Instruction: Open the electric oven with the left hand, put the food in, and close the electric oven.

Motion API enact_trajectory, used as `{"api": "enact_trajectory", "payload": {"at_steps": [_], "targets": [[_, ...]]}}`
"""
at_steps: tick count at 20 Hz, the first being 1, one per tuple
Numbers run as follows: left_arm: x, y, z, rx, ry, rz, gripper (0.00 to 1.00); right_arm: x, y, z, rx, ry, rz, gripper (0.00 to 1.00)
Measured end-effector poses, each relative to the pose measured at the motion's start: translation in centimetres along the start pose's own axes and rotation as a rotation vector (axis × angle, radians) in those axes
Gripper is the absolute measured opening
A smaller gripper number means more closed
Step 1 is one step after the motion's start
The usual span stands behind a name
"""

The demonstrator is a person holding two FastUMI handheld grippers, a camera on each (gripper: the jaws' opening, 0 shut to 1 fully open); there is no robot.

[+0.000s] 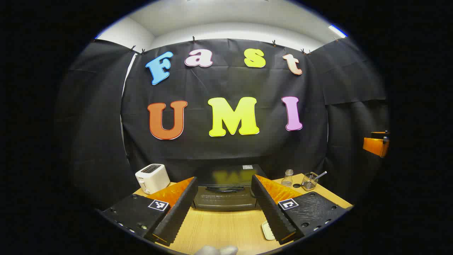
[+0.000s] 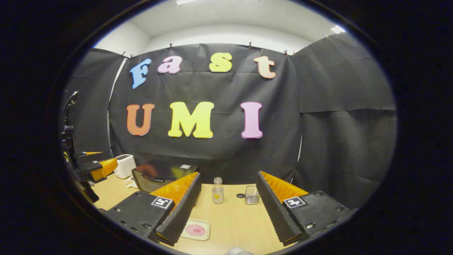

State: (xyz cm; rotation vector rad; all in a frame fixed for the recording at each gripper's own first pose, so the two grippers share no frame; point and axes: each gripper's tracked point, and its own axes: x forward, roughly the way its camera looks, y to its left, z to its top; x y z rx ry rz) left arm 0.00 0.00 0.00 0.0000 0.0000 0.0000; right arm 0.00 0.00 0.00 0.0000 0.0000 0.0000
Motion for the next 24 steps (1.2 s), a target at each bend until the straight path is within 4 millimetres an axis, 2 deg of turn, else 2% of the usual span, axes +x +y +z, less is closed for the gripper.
{"api": "enact_trajectory", "payload": {"at_steps": [1, 3, 4, 7, 10, 13, 17, 24], "targets": [[0.0, 0.0, -0.1, -0.001, 0.0, -0.002, 0.96, -0.2, -0.1, 0.0, 0.001, 0.003, 0.0, 0.96], [0.2, 0.1, -0.6, 0.0, 0.012, 0.0, 1.0, -0.4, -0.2, -0.1, 0.0, 0.008, -0.004, 0.96], [0.2, 0.3, -0.7, -0.003, 0.015, 0.001, 0.96, -0.6, -0.2, -0.2, -0.001, 0.01, -0.004, 0.96], [0.7, 0.3, -1.0, -0.001, 0.02, 0.004, 0.96, -0.9, -0.3, -0.4, -0.008, 0.014, -0.009, 0.96], [1.8, -0.2, -1.2, -0.008, 0.025, -0.006, 0.96, -1.2, -0.5, -0.7, -0.007, 0.023, -0.014, 0.99], [3.1, -0.8, -1.7, -0.008, 0.029, -0.02, 0.96, -1.3, -1.0, -1.1, -0.008, 0.037, -0.025, 0.96], [6.1, -1.1, -2.6, 0.0, 0.038, -0.026, 0.96, -1.2, -2.0, -1.0, -0.012, 0.046, -0.047, 0.99], [14.2, -1.5, -6.6, 0.0, 0.103, -0.02, 0.96, -0.7, -2.7, -1.7, -0.033, 0.088, -0.079, 0.99]]}}
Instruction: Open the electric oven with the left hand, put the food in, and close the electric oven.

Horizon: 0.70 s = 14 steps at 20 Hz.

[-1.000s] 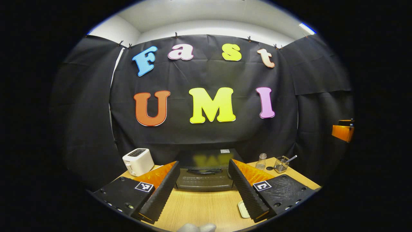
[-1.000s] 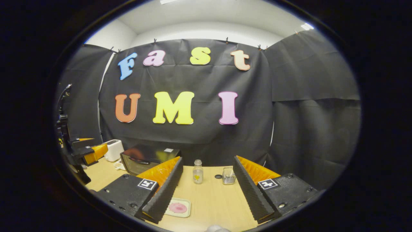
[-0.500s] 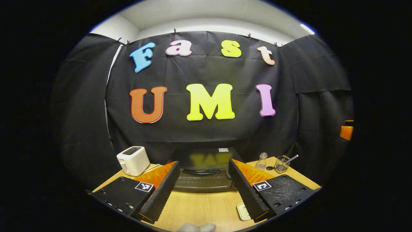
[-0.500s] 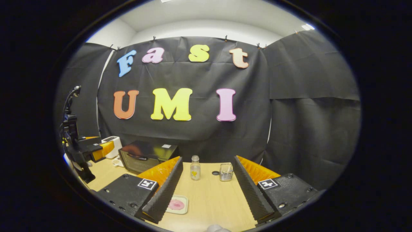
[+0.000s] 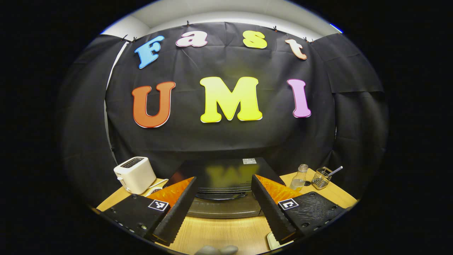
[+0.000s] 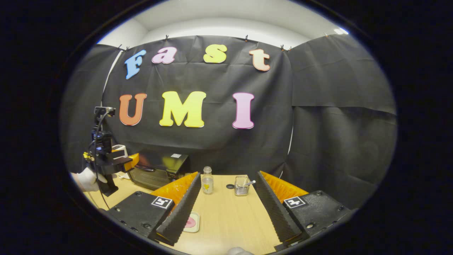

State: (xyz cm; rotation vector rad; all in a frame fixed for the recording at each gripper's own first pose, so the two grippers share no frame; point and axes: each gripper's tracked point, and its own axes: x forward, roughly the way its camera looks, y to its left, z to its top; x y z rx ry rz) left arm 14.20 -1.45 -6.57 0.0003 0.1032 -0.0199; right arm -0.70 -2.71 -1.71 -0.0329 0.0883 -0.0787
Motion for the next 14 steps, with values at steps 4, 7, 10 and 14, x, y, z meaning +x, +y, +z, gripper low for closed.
{"api": "enact_trajectory", "payload": {"at_steps": [4, 7, 10, 14], "targets": [[4.2, 0.5, -3.3, 0.005, 0.074, 0.008, 0.96, 0.6, -0.5, -1.1, 0.005, 0.038, -0.022, 0.96], [6.2, 0.9, -5.9, -0.006, 0.129, 0.004, 0.96, 1.1, -0.6, -2.4, -0.004, 0.068, -0.035, 1.0], [7.1, 0.7, -6.5, -0.001, 0.124, -0.015, 0.98, 1.3, -0.3, -3.0, 0.003, 0.091, -0.031, 1.0], [6.9, 0.7, -6.7, -0.007, 0.138, -0.027, 0.84, 1.5, 0.0, -3.1, 0.012, 0.095, -0.024, 0.96]]}}
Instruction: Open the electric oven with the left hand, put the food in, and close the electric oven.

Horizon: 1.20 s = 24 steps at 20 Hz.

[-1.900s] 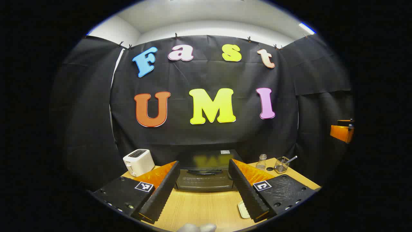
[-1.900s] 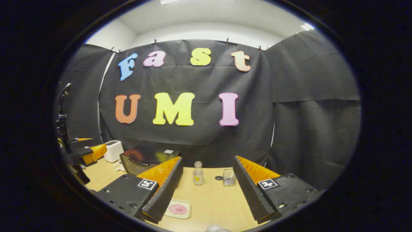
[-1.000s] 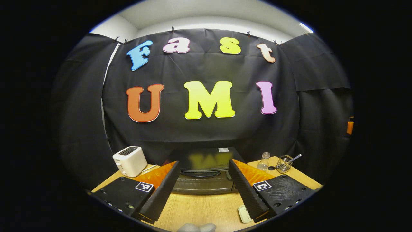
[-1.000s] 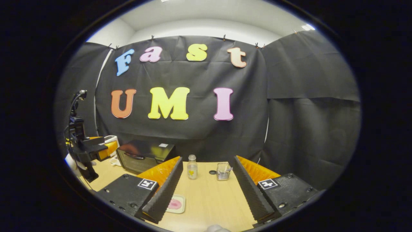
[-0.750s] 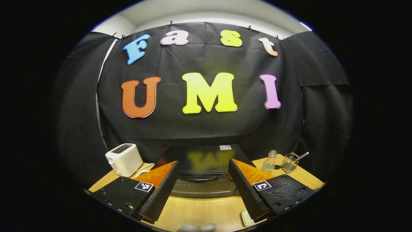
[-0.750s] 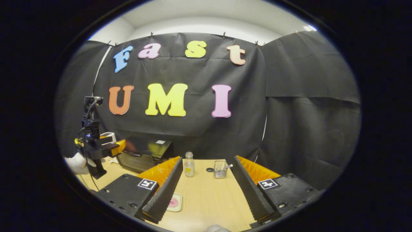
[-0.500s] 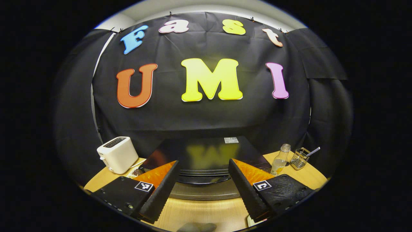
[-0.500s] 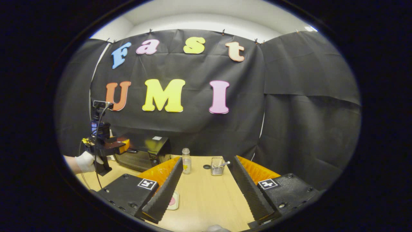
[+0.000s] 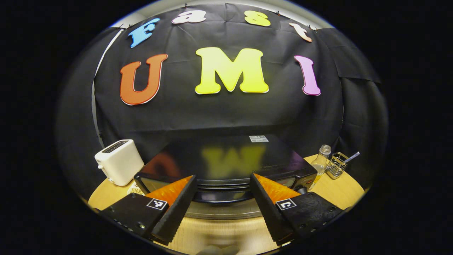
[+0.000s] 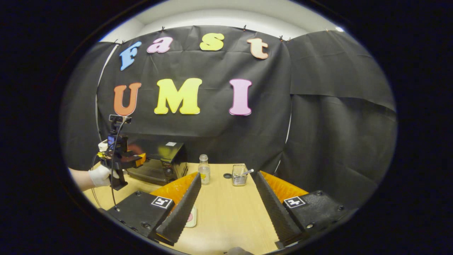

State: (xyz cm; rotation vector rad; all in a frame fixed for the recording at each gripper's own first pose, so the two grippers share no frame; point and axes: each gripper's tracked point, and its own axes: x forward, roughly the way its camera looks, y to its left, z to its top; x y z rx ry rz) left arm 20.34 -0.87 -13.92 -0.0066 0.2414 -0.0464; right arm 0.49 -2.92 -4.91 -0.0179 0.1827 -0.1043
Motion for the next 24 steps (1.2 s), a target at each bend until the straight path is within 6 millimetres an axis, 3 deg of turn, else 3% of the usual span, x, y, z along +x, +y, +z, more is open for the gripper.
{"api": "enact_trajectory", "payload": {"at_steps": [1, 2, 12, 24], "targets": [[-0.2, 0.0, -0.2, -0.003, 0.007, -0.004, 0.85, 0.1, 0.1, 0.0, 0.002, 0.0, 0.002, 0.97], [-0.4, 0.0, -0.2, -0.005, 0.011, -0.008, 0.96, 0.1, 0.2, 0.0, 0.004, -0.001, 0.006, 0.97], [-5.2, -0.1, -3.0, 0.013, 0.028, -0.018, 0.95, -0.9, 1.0, -1.8, 0.031, 0.031, 0.039, 0.96], [-10.1, 0.3, -9.9, -0.025, 0.114, -0.016, 0.98, -2.3, 3.0, -3.8, 0.023, 0.066, 0.072, 0.97]]}}
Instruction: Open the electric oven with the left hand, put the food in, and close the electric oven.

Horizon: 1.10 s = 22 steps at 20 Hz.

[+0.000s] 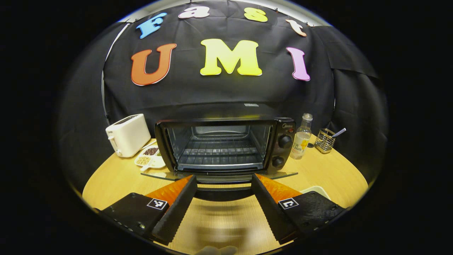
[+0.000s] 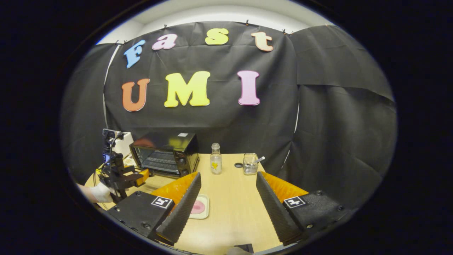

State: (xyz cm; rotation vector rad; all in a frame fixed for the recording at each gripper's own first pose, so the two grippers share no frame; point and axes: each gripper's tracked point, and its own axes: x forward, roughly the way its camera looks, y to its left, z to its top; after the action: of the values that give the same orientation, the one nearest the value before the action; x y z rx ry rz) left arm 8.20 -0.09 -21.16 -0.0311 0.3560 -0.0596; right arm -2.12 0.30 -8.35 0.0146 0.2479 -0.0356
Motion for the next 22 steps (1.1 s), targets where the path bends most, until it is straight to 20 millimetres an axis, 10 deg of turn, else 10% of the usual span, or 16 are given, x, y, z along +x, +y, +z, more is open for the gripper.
{"api": "enact_trajectory", "payload": {"at_steps": [22], "targets": [[0.3, -0.8, -10.9, 0.0, 0.216, 0.001, 0.96, 0.3, 0.5, -6.2, -0.04, 0.13, 0.002, 0.99]]}}
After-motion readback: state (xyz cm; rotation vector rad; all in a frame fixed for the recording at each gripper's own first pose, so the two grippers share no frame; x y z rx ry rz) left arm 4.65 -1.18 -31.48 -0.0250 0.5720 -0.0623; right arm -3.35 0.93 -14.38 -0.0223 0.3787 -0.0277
